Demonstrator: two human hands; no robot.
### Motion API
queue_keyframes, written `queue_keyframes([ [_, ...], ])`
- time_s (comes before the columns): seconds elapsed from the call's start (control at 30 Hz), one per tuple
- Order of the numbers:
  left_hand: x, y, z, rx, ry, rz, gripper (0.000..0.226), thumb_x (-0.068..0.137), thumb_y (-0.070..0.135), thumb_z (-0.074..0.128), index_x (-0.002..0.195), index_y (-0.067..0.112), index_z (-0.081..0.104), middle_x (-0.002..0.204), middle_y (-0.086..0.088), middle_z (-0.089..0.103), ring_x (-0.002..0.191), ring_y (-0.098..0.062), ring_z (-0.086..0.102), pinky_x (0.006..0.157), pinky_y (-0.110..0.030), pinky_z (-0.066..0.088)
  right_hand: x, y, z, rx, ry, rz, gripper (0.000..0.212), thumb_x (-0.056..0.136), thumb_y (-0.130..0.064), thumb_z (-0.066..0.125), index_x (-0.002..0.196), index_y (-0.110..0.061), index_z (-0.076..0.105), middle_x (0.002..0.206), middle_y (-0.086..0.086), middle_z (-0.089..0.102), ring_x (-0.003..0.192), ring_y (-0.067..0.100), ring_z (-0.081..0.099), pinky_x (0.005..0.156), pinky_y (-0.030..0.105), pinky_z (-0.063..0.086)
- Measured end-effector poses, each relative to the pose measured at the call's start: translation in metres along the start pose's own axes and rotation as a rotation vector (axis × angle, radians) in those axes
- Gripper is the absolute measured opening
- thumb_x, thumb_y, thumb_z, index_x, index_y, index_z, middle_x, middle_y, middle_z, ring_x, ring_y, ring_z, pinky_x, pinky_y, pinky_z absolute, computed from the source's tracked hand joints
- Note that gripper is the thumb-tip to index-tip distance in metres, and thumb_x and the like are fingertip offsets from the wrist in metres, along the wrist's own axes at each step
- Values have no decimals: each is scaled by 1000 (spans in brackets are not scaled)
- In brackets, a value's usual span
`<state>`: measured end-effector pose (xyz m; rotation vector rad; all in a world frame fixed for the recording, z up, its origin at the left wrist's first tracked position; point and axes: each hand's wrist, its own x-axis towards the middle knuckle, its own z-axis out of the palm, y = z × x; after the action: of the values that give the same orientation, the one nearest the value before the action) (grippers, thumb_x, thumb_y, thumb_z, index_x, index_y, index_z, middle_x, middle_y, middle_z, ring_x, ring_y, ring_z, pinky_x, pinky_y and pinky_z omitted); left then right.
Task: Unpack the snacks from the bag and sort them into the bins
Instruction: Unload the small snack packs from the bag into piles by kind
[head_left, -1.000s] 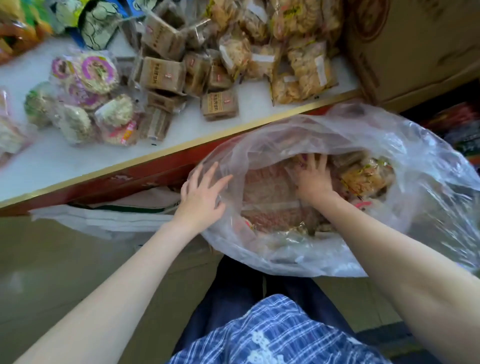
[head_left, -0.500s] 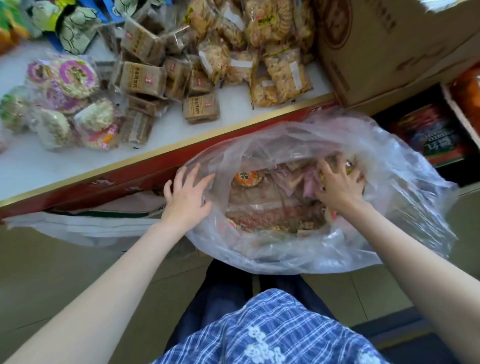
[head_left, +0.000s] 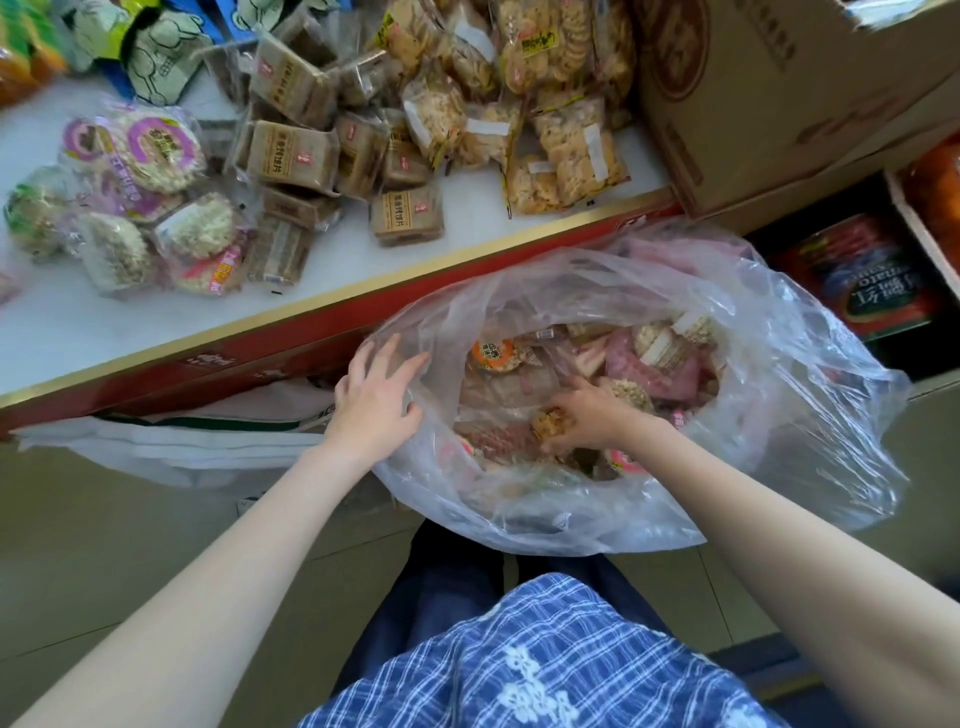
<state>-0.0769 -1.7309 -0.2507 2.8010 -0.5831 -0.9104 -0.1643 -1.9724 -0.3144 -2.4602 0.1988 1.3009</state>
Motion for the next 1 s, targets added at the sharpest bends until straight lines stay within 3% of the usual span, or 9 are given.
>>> queue_keyframes([
  [0.13, -2, -4, 1, -5, 8, -10, 57, 93, 20, 45, 145, 32, 27, 158, -1, 7, 144, -23, -2, 113, -49, 15, 0, 0, -1, 14, 125, -2, 54, 86, -3, 60, 135, -12, 42, 140, 21, 38, 107, 34, 57, 82, 37, 49],
  [0.23, -4, -10, -1, -2, 0, -20, 56, 94, 20, 44, 146, 30, 27, 157, -2, 9, 143, -23, 1, 112, -49, 18, -9, -1, -14, 118, 198, -73, 29, 86, -5, 59, 114, -12, 61, 112, 10, 63, 100, 25, 60, 71, 28, 43],
  [0.33, -6, -17, -4, -27, -9, -36, 56, 94, 19, 44, 146, 27, 27, 157, -3, 13, 143, -25, 8, 111, -49, 22, -29, -2, -49, 226, 369, -135, 15, 83, -9, 64, 97, -13, 69, 101, 5, 70, 92, 19, 64, 78, 28, 49],
  [0.43, -7, -19, -11, -108, 41, -32, 54, 92, 15, 46, 145, 23, 34, 155, -5, 21, 140, -28, 20, 108, -49, 28, -59, -11, -104, 572, 540, -247, 15, 79, -3, 71, 90, -13, 68, 89, 4, 72, 79, 7, 66, 75, 18, 52],
  [0.53, -10, -19, -21, -161, 125, -15, 52, 92, 12, 49, 142, 21, 39, 151, -4, 28, 135, -26, 30, 106, -45, 31, -77, -21, -169, 919, 783, -313, 20, 77, 2, 71, 83, -16, 65, 75, -3, 68, 65, 1, 64, 69, 24, 55],
  [0.67, -11, -19, -33, -155, 153, -35, 52, 94, 16, 48, 144, 22, 35, 152, -3, 26, 137, -25, 28, 108, -43, 29, -59, -34, -253, 1161, 1078, -292, 19, 72, -7, 72, 75, -24, 64, 66, -2, 65, 65, 14, 63, 72, 40, 57],
  [0.8, -12, -21, -38, -157, 168, -54, 51, 95, 20, 45, 145, 24, 32, 153, -1, 23, 139, -21, 24, 111, -40, 26, -25, -52, -328, 1229, 1244, -283, 17, 74, -18, 64, 88, -26, 66, 87, 1, 67, 80, 15, 63, 86, 41, 54],
  [0.9, -11, -24, -37, -148, 171, -70, 51, 95, 21, 44, 145, 24, 31, 153, -1, 22, 139, -20, 23, 112, -38, 26, 1, -64, -352, 994, 1061, -245, 53, 82, -12, 63, 132, -16, 49, 123, 4, 57, 107, 14, 55, 98, 30, 47],
  [1.0, -9, -26, -36, -155, 152, -72, 52, 95, 21, 44, 145, 27, 30, 154, 1, 20, 140, -20, 21, 111, -38, 26, 17, -64, -349, 810, 968, -187, 59, 81, -6, 51, 138, -17, 42, 130, 8, 53, 113, 23, 55, 88, 30, 50],
])
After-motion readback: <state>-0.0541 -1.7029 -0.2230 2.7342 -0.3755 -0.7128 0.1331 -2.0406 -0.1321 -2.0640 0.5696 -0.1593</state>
